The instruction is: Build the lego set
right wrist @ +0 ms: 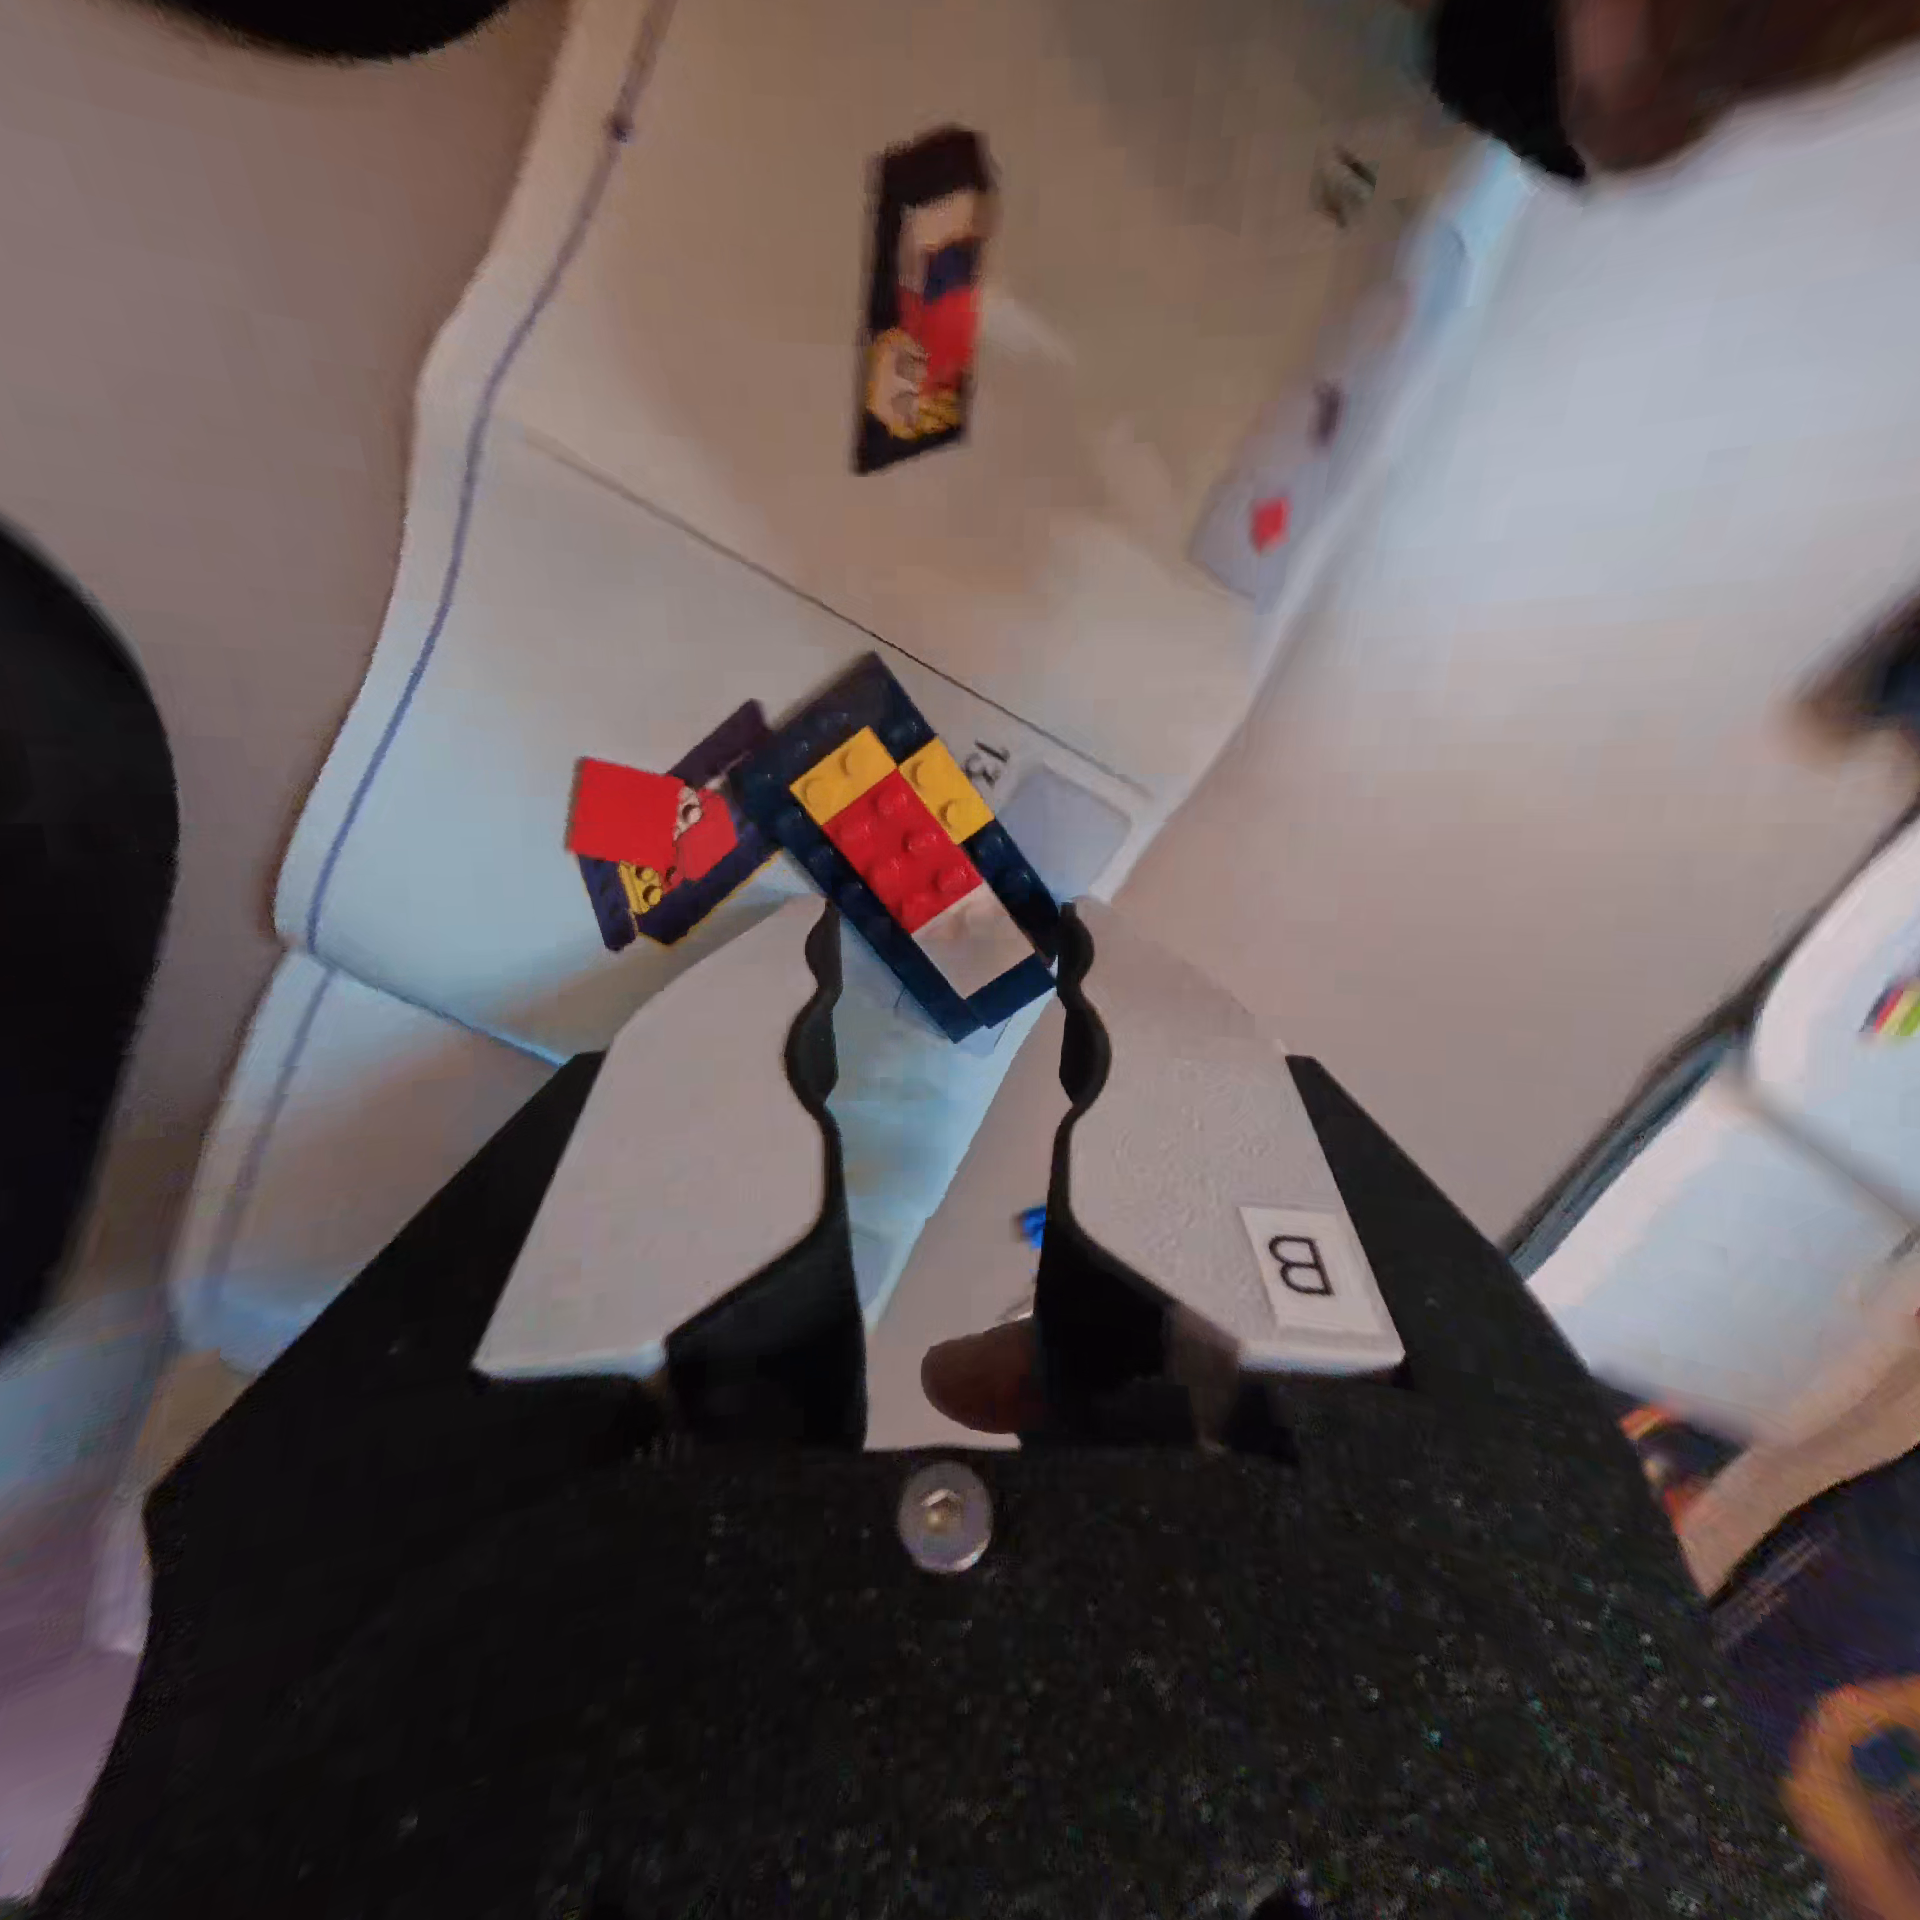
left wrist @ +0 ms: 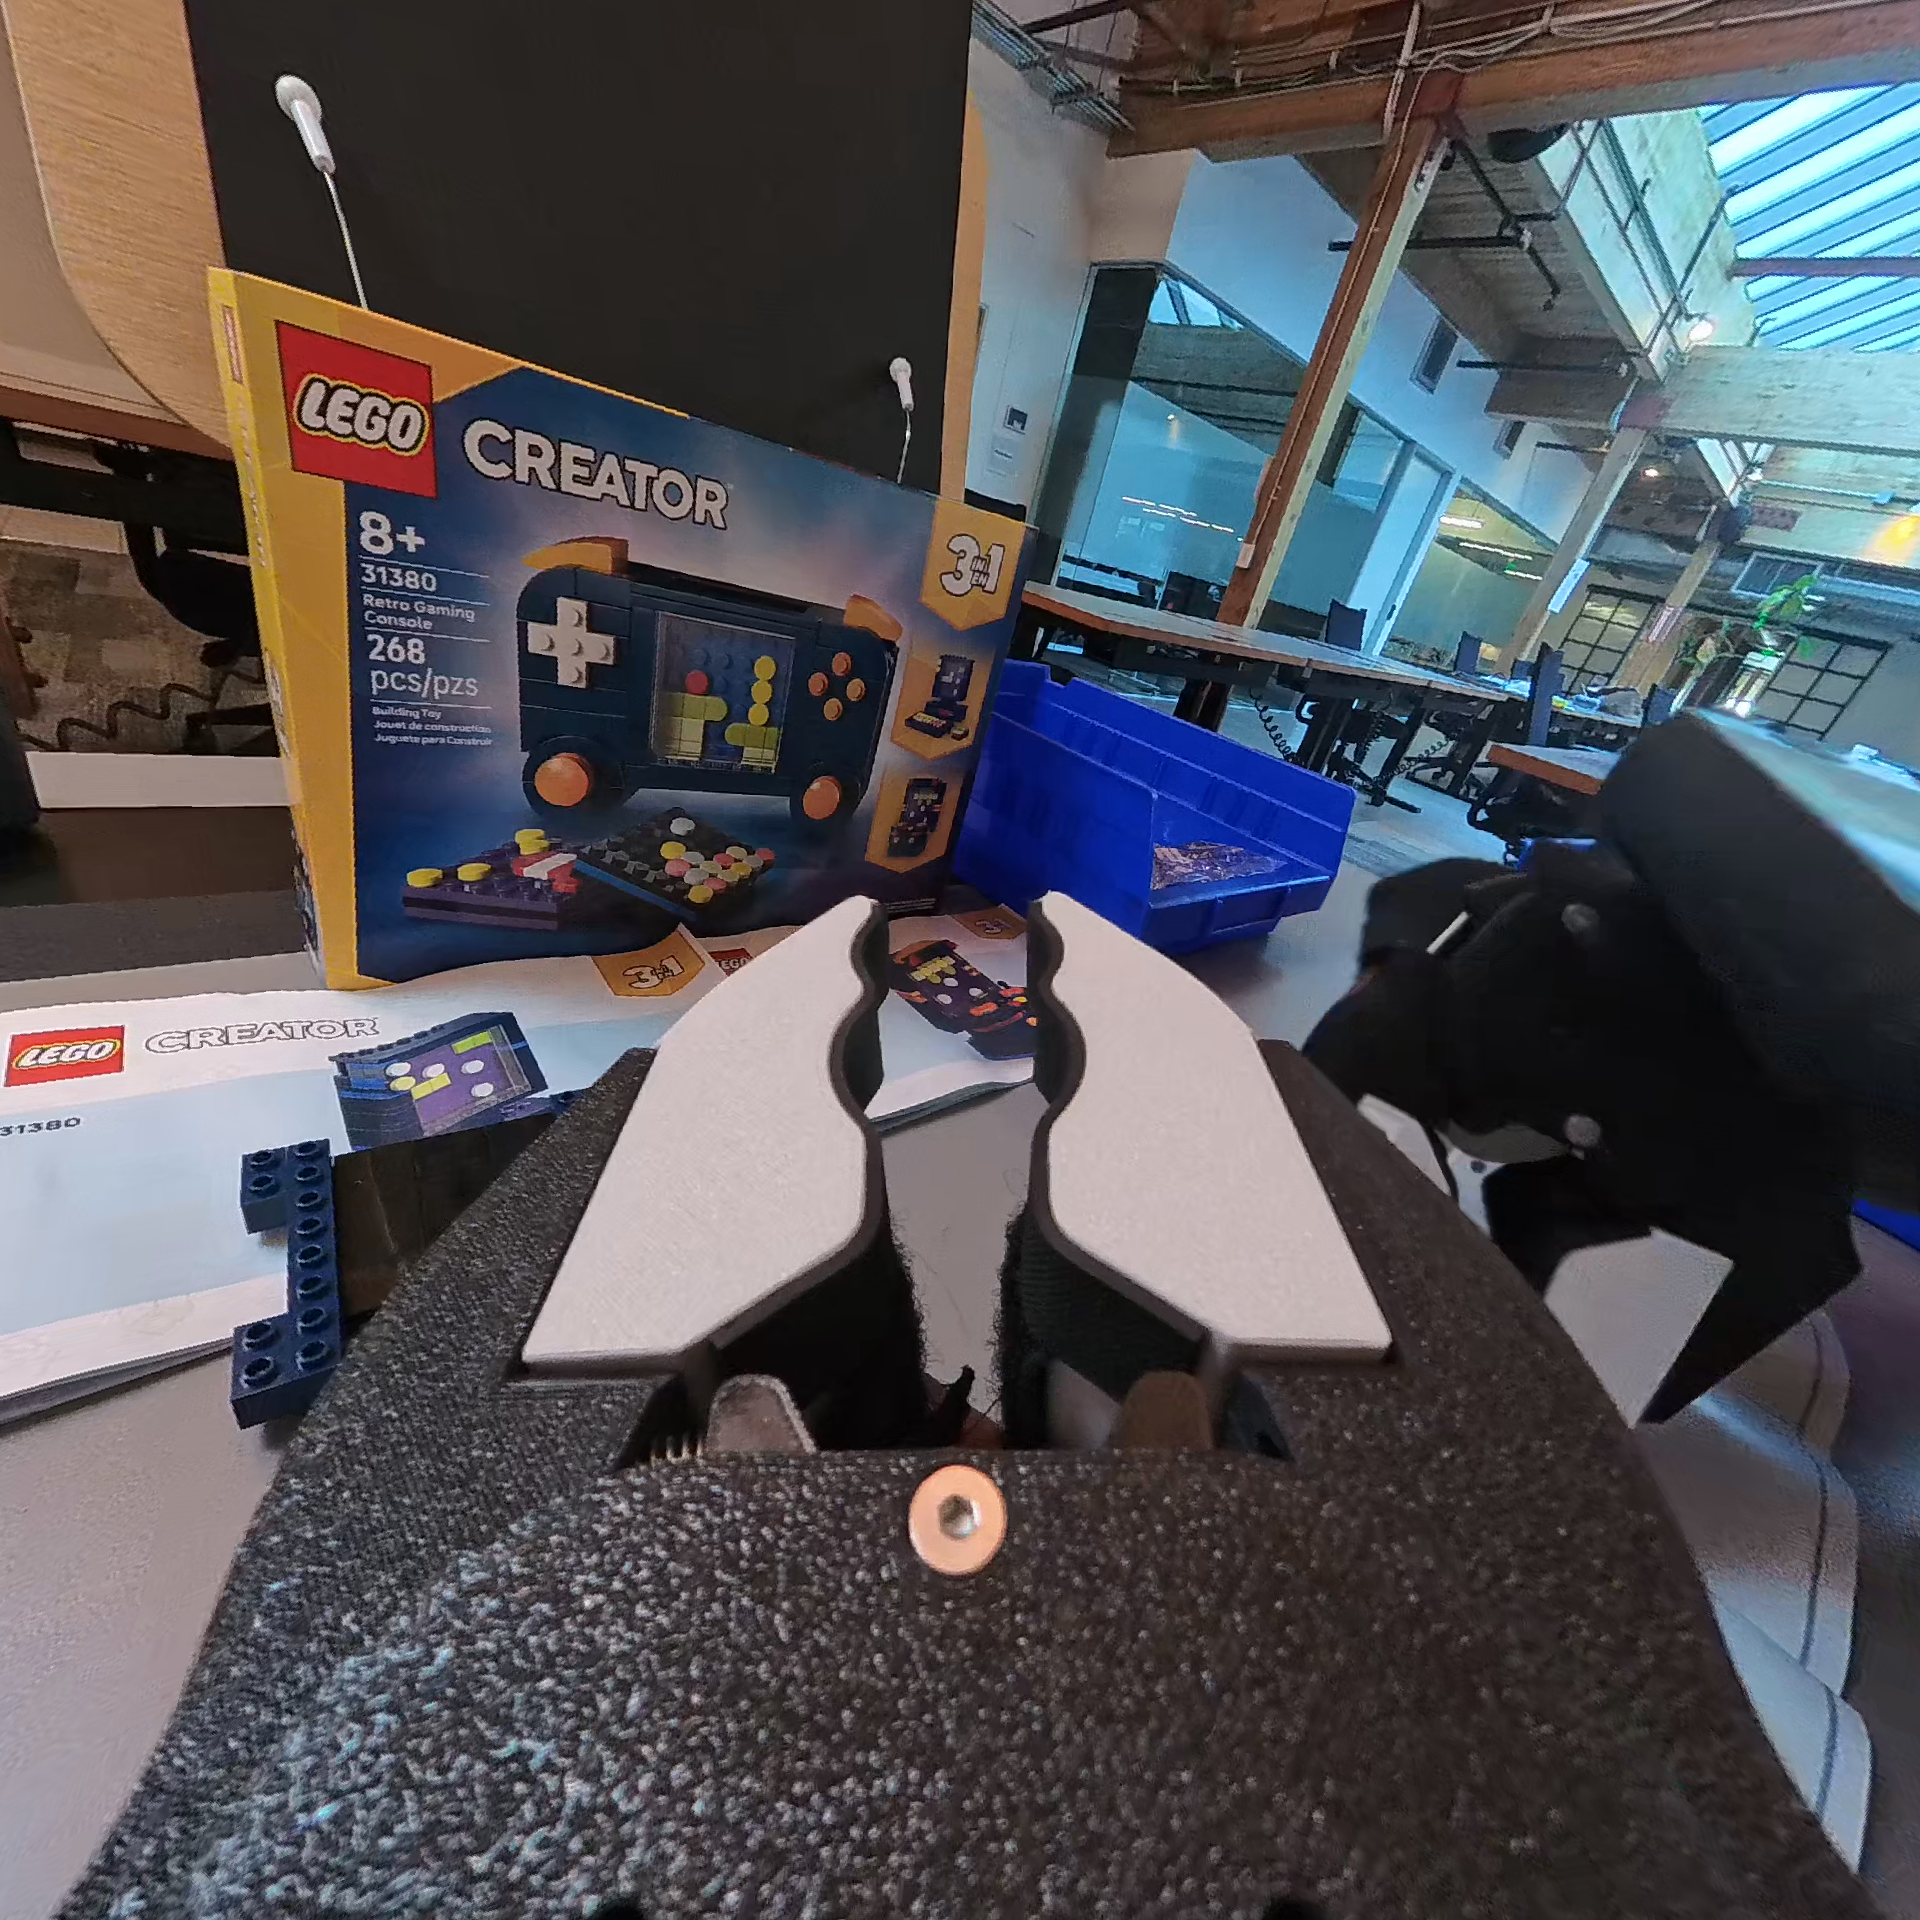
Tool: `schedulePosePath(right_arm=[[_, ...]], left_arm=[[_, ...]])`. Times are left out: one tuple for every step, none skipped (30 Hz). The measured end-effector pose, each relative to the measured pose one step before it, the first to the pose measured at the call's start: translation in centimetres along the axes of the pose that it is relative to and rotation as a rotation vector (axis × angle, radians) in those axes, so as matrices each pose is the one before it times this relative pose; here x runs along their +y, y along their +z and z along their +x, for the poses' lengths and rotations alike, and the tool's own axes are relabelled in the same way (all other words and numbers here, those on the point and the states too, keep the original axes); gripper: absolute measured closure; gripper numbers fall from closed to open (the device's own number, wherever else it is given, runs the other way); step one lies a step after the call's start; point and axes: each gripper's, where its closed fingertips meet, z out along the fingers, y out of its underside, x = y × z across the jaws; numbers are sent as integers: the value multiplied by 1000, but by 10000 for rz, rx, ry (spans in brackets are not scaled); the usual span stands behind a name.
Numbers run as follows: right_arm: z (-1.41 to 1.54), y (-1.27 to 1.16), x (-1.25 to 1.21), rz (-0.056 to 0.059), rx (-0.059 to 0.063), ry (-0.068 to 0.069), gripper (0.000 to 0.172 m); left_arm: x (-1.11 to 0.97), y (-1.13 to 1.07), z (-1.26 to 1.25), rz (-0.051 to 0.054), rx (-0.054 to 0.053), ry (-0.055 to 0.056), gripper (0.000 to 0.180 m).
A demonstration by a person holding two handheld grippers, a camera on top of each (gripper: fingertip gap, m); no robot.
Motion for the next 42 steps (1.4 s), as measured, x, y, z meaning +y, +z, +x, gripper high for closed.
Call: schedulePosePath(right_arm=[[-32,-101,356,-81,61,1385,133],[-243,-77,173,37,-73,1377,133],[-269,-63,-65,219,-65,1238,133],[-153,-78,-176,311,46,1022,133],[-119,-112,-78,263,109,698,133],[-173,-147,14,189,110,308,134],[-160,-220,-30,219,123,67,133],[-144,-295,-164,306,88,9,129],[-225,-331,-210,354,-26,-37,124],[-236,-319,-162,353,-97,-104,122],[-182,-263,-108,343,-98,-235,121],[-182,-148,-61,343,-81,-460,122],[-139,4,65,310,-2,-657,123],[20,108,81,297,140,-747,123],[248,161,-22,378,300,-710,125],[395,201,-87,434,366,-575,128],[278,197,-72,386,237,-424,129],[130,171,-65,323,92,-273,130],[12,153,-114,309,-18,-126,130],[-167,129,-125,277,-148,9,130],[-143,155,23,134,-149,134,129],[-20,155,246,-44,-78,184,129],[-4,160,371,-144,-55,158,130],[-4,121,424,-200,-31,131,133],[-18,40,311,-180,-10,146,139],[-143,-67,83,-112,-75,153,140],[-183,-148,89,-181,-73,133,140],[-20,-156,224,-304,68,126,140],[89,-156,295,-341,141,123,140],[52,-124,247,-286,115,150,140],[-6,-117,123,-186,69,186,140],[-35,-65,72,-130,42,219,140],[-15,-24,64,-123,54,237,140],[12,2,36,-109,87,236,140],[19,11,-5,-98,101,201,140],[3,15,10,-95,110,135,140],[-4,23,2,-72,115,80,140],[8,20,-1,-33,97,52,140],[2,18,1,7,65,54,140],[-2,1,-7,33,30,60,140],[10,10,-6,54,14,36,140],[-4,2,-20,79,2,18,140]], left_arm=[[10,15,11,-6,4,-4,156],[20,10,8,-13,4,0,156],[5,8,1,-5,4,-7,156],[1,4,-6,5,1,-7,156],[9,0,-21,-3,-5,-10,156],[14,8,-15,-8,3,-17,156],[10,10,-13,-4,2,-19,156],[11,-1,-14,-6,1,-23,156],[10,10,-1,-3,8,-13,156],[19,5,-15,-10,0,-8,156],[20,4,6,-9,4,-17,156],[23,7,20,-6,20,-24,156],[23,13,29,-11,19,-21,156],[23,13,9,-10,9,-11,156],[29,10,5,-15,5,-13,156],[21,3,5,-12,11,-16,156],[10,-1,-9,-4,5,-8,156],[5,-3,-14,-4,-8,5,156],[16,2,-1,-12,1,5,156],[13,14,7,-10,10,-2,156],[27,11,22,-12,11,-11,156],[45,5,25,-18,16,-9,156],[39,15,13,-22,11,-11,156],[24,12,22,-9,11,-11,156],[13,-3,3,-4,8,-7,156],[17,-5,-2,-8,3,-9,156],[8,0,-9,-3,3,-13,156],[0,0,-3,-4,5,-13,156],[22,3,9,-9,7,-2,156],[19,10,-3,-13,-1,5,156],[13,3,1,-12,5,-3,156],[22,3,14,-9,10,-4,156],[1,5,4,-8,0,0,156],[-2,-9,3,3,0,7,156],[-10,1,-6,0,-3,6,156],[-4,-2,18,-2,5,2,156],[9,6,16,-4,6,4,156],[17,1,15,-8,1,10,156],[4,4,17,-8,6,4,156],[5,-3,24,-2,8,-6,156],[-5,-8,17,3,8,-10,156],[7,1,11,2,6,-8,156]])
